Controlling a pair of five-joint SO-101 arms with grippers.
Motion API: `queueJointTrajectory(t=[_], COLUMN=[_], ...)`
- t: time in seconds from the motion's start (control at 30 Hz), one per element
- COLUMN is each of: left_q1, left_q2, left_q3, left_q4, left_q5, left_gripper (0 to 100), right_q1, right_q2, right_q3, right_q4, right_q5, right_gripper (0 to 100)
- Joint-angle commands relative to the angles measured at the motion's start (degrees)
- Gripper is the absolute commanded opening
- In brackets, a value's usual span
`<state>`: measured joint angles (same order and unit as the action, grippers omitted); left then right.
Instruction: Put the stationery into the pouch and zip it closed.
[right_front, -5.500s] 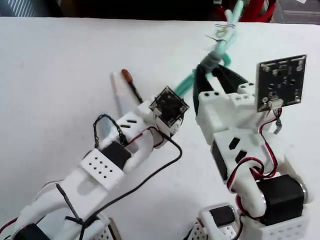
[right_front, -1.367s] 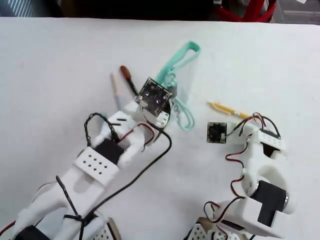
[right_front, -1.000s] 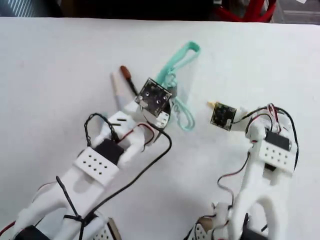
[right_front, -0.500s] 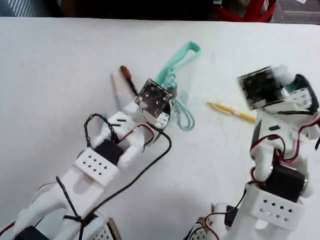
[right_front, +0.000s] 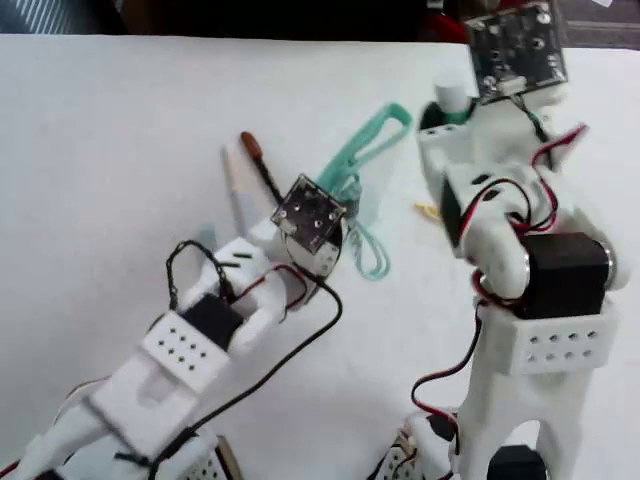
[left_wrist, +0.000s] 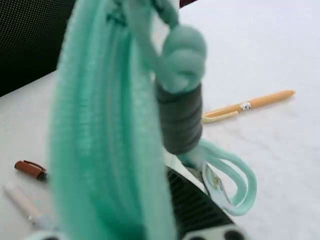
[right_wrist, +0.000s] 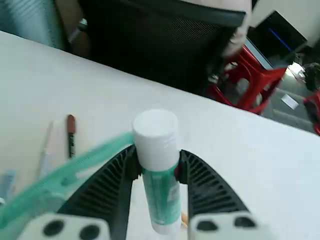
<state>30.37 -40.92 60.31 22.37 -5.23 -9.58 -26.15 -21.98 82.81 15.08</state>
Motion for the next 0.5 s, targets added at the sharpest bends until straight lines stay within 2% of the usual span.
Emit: queueJointTrajectory(t=[0.0, 0.23, 0.47], left_q1=[1.98, 2.59, 2.42], left_q2=[-14.37, -36.88, -34.33], left_q3=[5.98, 16.62, 16.97], left_q4=[9.76, 10.11, 8.26], left_q5=[0.53, 0.53, 0.7], left_gripper=[2, 2, 2], right_q1=[-6.02, -7.34, -11.65], right_q2=[3.74, 7.25, 2.33], right_q3=[-8.35, -11.08, -11.69], right_q4=[0.48, -0.66, 4.62], right_q5=[-2.73, -10.55, -12.75], right_gripper=[1.9, 1.9, 1.9])
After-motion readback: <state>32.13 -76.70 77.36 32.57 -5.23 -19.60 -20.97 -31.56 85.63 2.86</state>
